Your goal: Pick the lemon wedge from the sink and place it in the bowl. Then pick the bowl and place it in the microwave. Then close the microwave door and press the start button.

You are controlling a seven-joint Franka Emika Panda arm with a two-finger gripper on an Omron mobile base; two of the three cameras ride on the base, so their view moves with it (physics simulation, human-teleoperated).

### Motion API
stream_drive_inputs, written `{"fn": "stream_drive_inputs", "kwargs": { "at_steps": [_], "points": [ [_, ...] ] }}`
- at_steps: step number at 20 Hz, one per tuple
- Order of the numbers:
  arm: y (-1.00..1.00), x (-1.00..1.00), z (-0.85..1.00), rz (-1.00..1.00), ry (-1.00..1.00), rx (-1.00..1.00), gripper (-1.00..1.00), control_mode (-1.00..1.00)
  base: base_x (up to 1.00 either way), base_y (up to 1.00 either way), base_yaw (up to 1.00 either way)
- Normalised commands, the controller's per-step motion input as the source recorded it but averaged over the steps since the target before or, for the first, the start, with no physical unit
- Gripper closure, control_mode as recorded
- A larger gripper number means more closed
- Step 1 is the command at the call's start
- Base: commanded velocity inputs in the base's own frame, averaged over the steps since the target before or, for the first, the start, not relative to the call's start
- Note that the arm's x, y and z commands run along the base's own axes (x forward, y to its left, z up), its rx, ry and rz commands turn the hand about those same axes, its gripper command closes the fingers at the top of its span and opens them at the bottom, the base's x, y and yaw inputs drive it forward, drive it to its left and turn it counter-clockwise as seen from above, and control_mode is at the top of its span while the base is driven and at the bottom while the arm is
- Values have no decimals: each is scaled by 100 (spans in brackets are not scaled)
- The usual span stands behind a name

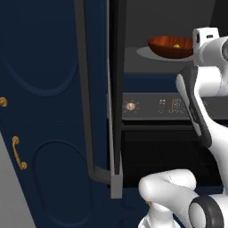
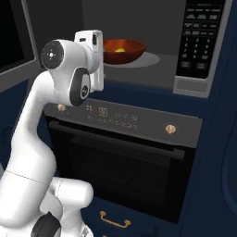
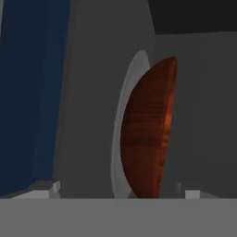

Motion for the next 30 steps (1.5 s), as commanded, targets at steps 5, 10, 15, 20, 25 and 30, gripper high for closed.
{"fn": "stream_drive_inputs", "kwargs": {
  "at_steps": [5, 10, 15, 20, 25, 30],
  "points": [
    [0, -85, -8, -19, -9, -25, -100, -100, 0, 0, 0],
    [-5, -50, -5, -29, -3, -42, -100, -100, 0, 0, 0],
    [-25, -29, -42, -16, -8, -47, -100, -100, 0, 0, 0],
    [-6, -60, -26, -28, -16, -40, -100, -100, 0, 0, 0],
    [0, -68, -31, -38, -19, -33, -100, -100, 0, 0, 0],
    [3, -55, -24, -43, -8, -22, -100, -100, 0, 0, 0]
  ]
}}
